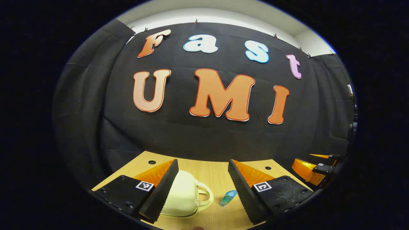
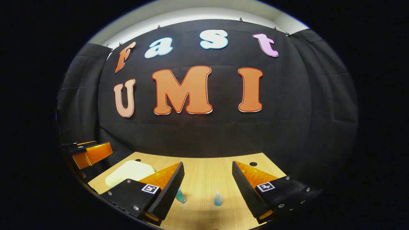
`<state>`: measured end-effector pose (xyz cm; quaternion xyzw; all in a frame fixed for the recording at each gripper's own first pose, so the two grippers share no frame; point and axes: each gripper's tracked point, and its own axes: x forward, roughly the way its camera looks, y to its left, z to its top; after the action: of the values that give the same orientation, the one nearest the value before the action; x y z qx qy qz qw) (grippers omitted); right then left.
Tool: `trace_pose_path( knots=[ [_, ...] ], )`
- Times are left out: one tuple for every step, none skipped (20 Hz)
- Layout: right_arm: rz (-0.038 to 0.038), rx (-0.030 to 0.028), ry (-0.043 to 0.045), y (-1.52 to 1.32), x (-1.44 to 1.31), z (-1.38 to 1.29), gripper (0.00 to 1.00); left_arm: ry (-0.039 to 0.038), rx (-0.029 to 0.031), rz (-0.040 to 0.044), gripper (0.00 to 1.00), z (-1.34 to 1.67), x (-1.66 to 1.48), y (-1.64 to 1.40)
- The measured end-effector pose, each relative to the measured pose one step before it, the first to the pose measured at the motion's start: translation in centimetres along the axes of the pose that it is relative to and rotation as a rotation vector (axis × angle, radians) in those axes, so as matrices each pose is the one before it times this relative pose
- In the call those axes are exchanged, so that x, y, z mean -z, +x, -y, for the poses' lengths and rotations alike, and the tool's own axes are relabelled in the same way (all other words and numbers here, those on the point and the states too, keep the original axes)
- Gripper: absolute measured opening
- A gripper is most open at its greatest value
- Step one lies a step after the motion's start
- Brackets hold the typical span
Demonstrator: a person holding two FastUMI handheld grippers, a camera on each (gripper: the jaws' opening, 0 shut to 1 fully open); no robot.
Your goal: First open the suitcase, pack the skin care products into it, and then close the suitcase.
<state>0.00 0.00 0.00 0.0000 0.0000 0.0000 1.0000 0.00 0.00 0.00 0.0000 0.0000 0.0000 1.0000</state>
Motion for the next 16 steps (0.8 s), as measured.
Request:
trace_pose_path(
  knots=[
    [0.00137, -0.00462, -0.00171, -0.007, -0.04, -0.24, 0.95, -0.0014, -0.00132, 0.00352, 0.97, -0.12, -0.057, -0.061],
    [0.00294, -0.00355, -0.00375, 0.038, -0.075, -0.148, 0.95, 0.00189, -0.00291, 0.00046, 0.97, -0.192, 0.008, -0.095],
    [0.00112, -0.00452, -0.00342, 0.075, -0.004, -0.153, 0.95, 0.00264, -0.00305, 0.00068, 0.97, -0.149, -0.026, 0.017],
    [-0.00199, -0.00445, -0.00141, 0.031, 0.001, -0.16, 0.95, 0.00125, -0.00023, -0.00137, 0.97, -0.111, -0.052, -0.013],
    [0.00171, -0.00806, 0.00304, -0.049, -0.095, -0.31, 0.95, 0.00149, 0.00253, -0.00592, 0.97, 0.009, 0.245, -0.113],
    [0.00133, -0.00263, 0.00151, 0.034, 0.026, -0.118, 0.95, 0.00189, 0.00057, -0.00353, 0.97, -0.133, 0.129, 0.008],
    [-0.00235, 0.00042, -0.00003, 0.062, 0.12, -0.114, 0.95, 0.00128, -0.00185, -0.00356, 0.97, -0.12, 0.167, 0.121],
    [-0.00276, -0.00091, 0.00034, 0.004, -0.002, -0.102, 0.95, -0.00149, 0.00294, -0.01193, 0.94, 0.014, 0.38, 0.139],
    [-0.00158, 0.00191, 0.00064, 0.005, 0.102, -0.036, 0.95, -0.00386, -0.00021, -0.00874, 0.97, -0.065, 0.236, 0.139],
    [-0.0028, -0.0008, -0.00258, 0.088, 0.073, 0.009, 0.95, -0.00363, 0.00085, -0.00559, 0.97, -0.035, 0.031, 0.153],
    [-0.00183, 0.00245, -0.0032, 0.046, 0.067, 0.065, 0.95, -0.00014, 0.00175, -0.0014, 0.97, 0.035, 0.087, 0.134],
    [-0.00382, 0.0025, -0.001, 0.072, 0.018, 0.244, 0.95, 0.0065, 0.00213, 0.00118, 0.97, 0.113, -0.027, 0.109],
    [-0.00107, 0.00253, 0.0018, 0.104, 0.048, 0.118, 0.95, 0.01445, -0.00007, 0.00214, 0.97, 0.116, -0.188, 0.304],
    [-0.00205, 0.00544, 0.00185, 0.071, 0.066, 0.204, 0.95, 0.00931, 0.00103, -0.00024, 0.97, 0.165, 0.137, 0.027],
    [-0.00253, 0.00522, 0.00319, 0.194, -0.007, 0.217, 0.95, 0.0096, 0.00174, 0.00087, 0.97, 0.137, 0.068, 0.186],
    [-0.00417, 0.00518, 0.00416, 0.134, 0.235, 0.227, 0.95, 0.00648, 0.00402, -0.00162, 0.97, 0.212, 0.022, 0.187]
  ],
)
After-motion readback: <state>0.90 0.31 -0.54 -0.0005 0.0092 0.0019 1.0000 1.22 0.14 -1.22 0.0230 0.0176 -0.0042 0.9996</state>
